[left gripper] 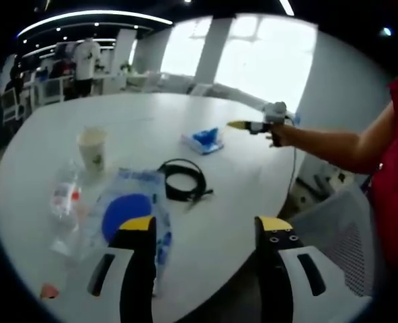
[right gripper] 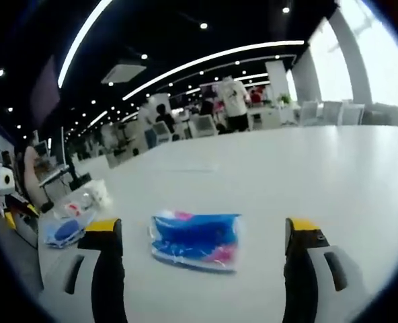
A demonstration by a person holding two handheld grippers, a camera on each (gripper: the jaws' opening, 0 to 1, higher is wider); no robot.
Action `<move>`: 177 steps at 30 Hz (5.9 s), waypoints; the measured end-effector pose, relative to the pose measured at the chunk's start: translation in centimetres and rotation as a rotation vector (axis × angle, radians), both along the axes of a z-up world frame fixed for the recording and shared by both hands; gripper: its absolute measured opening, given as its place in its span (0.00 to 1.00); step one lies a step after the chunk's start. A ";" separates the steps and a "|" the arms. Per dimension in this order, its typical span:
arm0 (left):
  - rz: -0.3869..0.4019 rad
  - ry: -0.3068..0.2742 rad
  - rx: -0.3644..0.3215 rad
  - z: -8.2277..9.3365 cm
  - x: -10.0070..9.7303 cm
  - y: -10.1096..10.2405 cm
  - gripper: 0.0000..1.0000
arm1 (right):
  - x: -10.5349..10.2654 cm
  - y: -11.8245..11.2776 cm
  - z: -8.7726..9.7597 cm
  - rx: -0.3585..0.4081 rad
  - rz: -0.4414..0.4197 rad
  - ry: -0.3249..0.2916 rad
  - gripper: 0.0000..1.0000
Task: Arrange the tabletop items into an orderly group along one side of the table until the central work area is clear of visible clutter.
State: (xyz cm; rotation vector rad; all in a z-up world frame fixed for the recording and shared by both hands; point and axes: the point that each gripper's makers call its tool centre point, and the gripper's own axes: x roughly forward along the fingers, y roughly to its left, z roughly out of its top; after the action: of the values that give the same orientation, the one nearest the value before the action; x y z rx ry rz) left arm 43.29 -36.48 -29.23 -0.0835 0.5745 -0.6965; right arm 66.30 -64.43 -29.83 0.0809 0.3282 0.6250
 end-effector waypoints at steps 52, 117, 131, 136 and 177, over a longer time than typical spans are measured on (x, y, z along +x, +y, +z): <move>-0.098 -0.242 -0.107 6.7 2.2 3.1 0.58 | -16.3 17.8 5.0 0.006 0.309 -0.023 0.99; -0.261 -0.250 -0.035 1.2 9.0 -1.0 0.52 | -6.9 18.0 -8.9 -0.455 0.125 0.285 0.28; -0.260 -0.241 -0.025 0.7 9.4 -1.1 0.52 | -7.2 17.1 -9.7 -0.504 0.094 0.324 0.09; -0.268 -0.241 -0.011 0.3 9.6 -1.4 0.51 | -7.3 16.8 -9.3 -0.470 0.084 0.328 0.07; -0.278 -0.111 0.125 -7.4 14.8 -6.7 0.46 | -9.1 16.9 -5.2 -0.353 0.113 0.142 0.02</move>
State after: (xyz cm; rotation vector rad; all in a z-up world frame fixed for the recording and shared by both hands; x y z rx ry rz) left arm 58.04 -43.19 -36.62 0.1531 0.5265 -0.9270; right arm 57.17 -47.55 -34.99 -0.2340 0.5789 0.6658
